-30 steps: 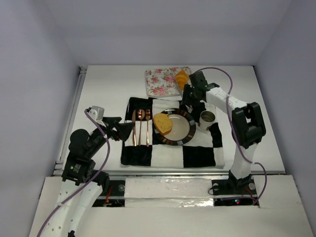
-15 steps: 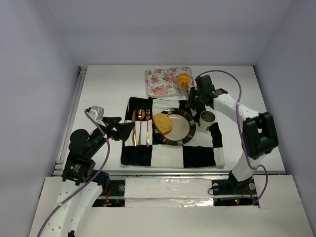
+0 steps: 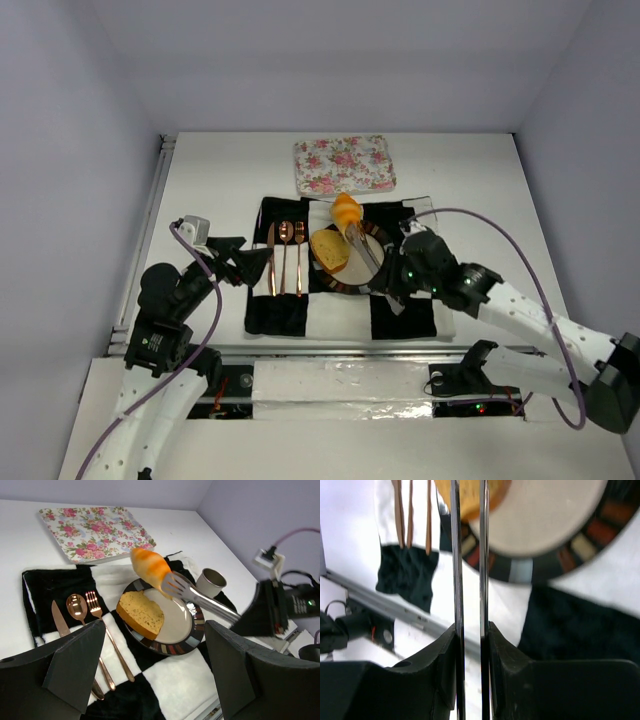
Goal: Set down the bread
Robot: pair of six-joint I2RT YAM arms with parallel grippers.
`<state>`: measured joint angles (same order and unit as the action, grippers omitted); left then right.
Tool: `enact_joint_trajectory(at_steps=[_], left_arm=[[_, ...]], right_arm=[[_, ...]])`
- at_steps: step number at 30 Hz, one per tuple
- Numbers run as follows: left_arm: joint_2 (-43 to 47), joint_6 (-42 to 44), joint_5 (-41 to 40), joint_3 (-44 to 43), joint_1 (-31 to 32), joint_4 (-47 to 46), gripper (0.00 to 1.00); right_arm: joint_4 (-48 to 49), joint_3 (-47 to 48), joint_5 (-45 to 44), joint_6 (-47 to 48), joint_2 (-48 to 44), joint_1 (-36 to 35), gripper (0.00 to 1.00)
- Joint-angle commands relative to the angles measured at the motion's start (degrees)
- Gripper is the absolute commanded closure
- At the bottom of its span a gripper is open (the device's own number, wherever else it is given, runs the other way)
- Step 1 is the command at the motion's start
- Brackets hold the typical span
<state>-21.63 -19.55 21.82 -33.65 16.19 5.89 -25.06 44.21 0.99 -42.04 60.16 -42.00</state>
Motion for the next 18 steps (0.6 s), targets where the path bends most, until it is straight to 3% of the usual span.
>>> enact_joint_trajectory(at_steps=[1, 6, 13, 16, 17, 18], left_arm=[[0.5, 0.3, 0.0, 0.4, 0.3, -2.0, 0.22], [0.4, 0.2, 0.0, 0.4, 0.3, -2.0, 0.22], [0.2, 0.1, -0.2, 0.4, 0.3, -2.0, 0.22], [0.0, 0.1, -0.2, 0.4, 0.3, -2.0, 0.22], [0.0, 0.1, -0.3, 0.4, 0.3, -2.0, 0.22], [0.0, 0.1, -0.3, 0.4, 0.3, -2.0, 0.22]], right_arm=[[-2.3, -3.9, -6.3, -9.6, -7.8, -4.0, 0.78], [-6.1, -8.4, -5.7, -14.1, -14.8, -7.6, 0.78], [-5.5, -13.7, -2.7, -16.3, -16.0, -9.9, 0.78], [-5.9, -12.6, -3.7, -16.4, -16.4, -9.9, 0.68], [-6.1, -12.0, -4.0, -16.1, -16.7, -9.9, 0.54], [-6.7, -10.6, -4.5, -15.9, -16.8, -9.9, 0.49]])
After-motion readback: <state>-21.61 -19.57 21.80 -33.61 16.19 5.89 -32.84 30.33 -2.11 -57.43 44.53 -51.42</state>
